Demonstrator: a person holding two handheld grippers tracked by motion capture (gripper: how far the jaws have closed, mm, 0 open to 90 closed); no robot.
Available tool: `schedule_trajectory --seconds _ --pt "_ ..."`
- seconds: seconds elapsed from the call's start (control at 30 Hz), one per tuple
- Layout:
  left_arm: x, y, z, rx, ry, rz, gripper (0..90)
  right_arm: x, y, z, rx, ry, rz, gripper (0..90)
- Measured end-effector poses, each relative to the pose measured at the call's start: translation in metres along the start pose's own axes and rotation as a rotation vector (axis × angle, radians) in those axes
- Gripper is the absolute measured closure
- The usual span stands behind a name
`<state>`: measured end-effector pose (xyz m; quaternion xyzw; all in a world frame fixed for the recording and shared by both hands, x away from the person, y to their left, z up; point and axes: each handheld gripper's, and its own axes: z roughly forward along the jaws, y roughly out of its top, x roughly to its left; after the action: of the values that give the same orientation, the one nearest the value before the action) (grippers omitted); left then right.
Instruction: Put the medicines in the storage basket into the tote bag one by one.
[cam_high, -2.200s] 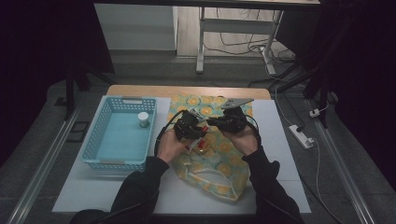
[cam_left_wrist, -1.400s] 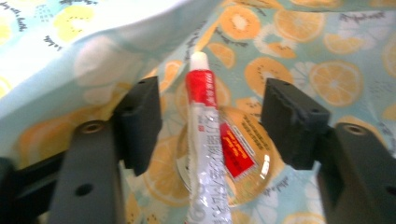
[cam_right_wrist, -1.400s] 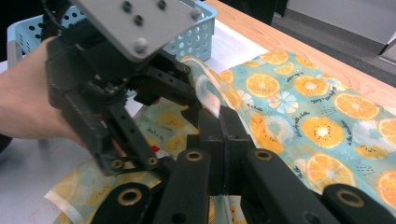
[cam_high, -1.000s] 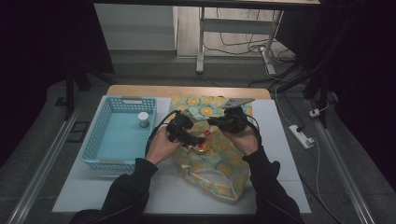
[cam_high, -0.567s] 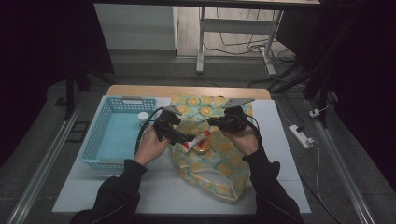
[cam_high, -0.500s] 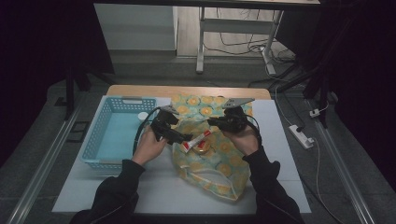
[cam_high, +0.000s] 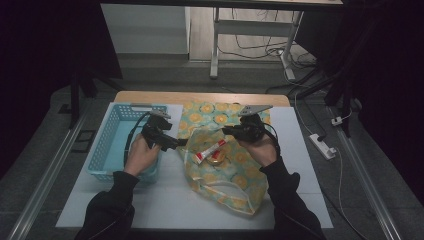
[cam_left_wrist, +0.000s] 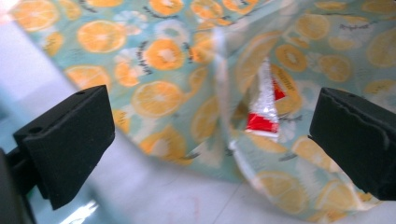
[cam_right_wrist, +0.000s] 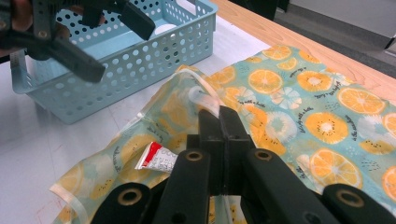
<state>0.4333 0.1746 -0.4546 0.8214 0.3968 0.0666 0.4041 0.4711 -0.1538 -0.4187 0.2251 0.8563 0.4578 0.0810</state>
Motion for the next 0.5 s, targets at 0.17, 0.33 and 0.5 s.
schedule_trajectory --seconds 0.17,0.33,0.5 --pt "0.011 -0.006 -0.014 -0.005 0.052 0.001 0.0 -0.001 0.0 -0.001 0.001 0.001 0.008 90.0" --pt "0.022 -0.011 -0.026 -0.014 0.118 -0.004 0.0 -0.002 0.0 -0.001 -0.001 0.001 0.008 90.0" --pt "0.039 -0.016 -0.034 -0.029 0.158 -0.05 0.0 -0.002 0.0 -0.001 0.002 0.0 0.007 90.0"
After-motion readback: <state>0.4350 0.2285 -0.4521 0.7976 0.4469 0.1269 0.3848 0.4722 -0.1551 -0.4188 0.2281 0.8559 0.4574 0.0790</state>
